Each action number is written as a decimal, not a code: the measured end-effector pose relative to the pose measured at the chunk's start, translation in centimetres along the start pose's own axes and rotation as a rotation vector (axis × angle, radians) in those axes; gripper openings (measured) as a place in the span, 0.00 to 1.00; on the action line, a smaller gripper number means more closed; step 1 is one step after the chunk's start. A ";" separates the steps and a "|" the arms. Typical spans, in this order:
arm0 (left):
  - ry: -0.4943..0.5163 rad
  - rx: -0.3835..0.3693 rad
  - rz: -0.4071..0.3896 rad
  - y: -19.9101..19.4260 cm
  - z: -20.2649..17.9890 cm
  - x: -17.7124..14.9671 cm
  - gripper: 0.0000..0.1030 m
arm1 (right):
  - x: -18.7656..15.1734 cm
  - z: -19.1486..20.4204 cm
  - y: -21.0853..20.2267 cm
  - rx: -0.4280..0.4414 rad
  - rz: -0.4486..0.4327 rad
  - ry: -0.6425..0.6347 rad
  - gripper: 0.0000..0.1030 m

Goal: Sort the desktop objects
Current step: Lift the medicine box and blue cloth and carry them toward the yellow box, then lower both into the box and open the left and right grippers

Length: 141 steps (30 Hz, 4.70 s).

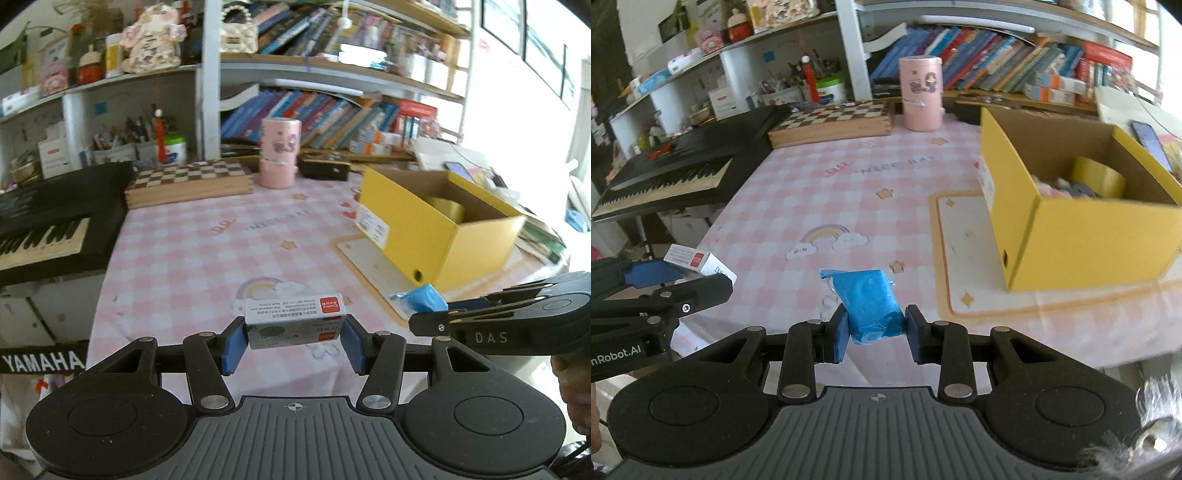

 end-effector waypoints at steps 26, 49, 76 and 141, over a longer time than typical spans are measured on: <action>0.184 -0.258 0.032 0.5 -8.4 -1.0 0.52 | -6.4 -5.8 -5.7 -0.193 -0.002 0.211 0.28; 0.264 -0.336 0.036 3.0 -14.7 1.0 0.51 | -6.4 -11.8 -7.3 -0.246 -0.015 0.284 0.28; 0.238 -0.251 -0.051 7.0 -21.8 7.5 0.51 | 0.4 -20.6 -6.6 -0.165 -0.037 0.163 0.28; 0.031 0.123 0.049 20.8 -19.9 18.1 0.75 | 16.8 -25.2 7.0 0.121 0.225 -0.454 0.50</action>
Point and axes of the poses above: each gripper's, at about its wrist camera, not at the fingertips, and y roughly the way its jaws point, z to its left, x to its top, the point moved 6 cm from there along y, roughly the way its jaws point, and after that the axes turned 8 degrees about y, right-handed, at the moved point
